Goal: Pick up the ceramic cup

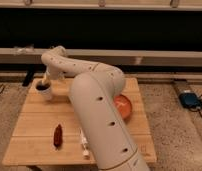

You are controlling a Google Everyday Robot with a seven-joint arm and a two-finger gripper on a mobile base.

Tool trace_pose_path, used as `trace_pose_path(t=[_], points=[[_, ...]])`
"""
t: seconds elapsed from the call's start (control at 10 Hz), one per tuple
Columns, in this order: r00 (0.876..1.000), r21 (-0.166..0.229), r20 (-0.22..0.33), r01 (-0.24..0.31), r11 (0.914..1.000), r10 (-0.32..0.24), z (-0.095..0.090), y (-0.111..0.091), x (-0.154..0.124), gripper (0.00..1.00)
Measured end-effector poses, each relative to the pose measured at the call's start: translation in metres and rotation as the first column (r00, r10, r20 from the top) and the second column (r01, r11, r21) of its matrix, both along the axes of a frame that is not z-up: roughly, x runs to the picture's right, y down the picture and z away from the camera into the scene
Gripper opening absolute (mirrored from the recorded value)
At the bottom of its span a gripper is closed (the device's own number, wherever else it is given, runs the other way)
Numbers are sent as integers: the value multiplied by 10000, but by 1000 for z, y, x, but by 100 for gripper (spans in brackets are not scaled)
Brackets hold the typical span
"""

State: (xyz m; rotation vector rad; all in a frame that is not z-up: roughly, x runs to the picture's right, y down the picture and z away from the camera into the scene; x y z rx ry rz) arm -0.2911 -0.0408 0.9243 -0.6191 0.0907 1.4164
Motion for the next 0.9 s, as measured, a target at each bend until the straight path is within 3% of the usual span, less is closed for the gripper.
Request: trace_pose_path(t=[0.6, 0.7, 0.9], points=[[9997, -203, -183, 157, 9997, -161, 7, 3, 3, 10], [9998, -217, -164, 128, 9997, -132, 6, 2, 4, 2], [10000, -51, -74, -35, 10000, 34, -5, -12, 7, 0]])
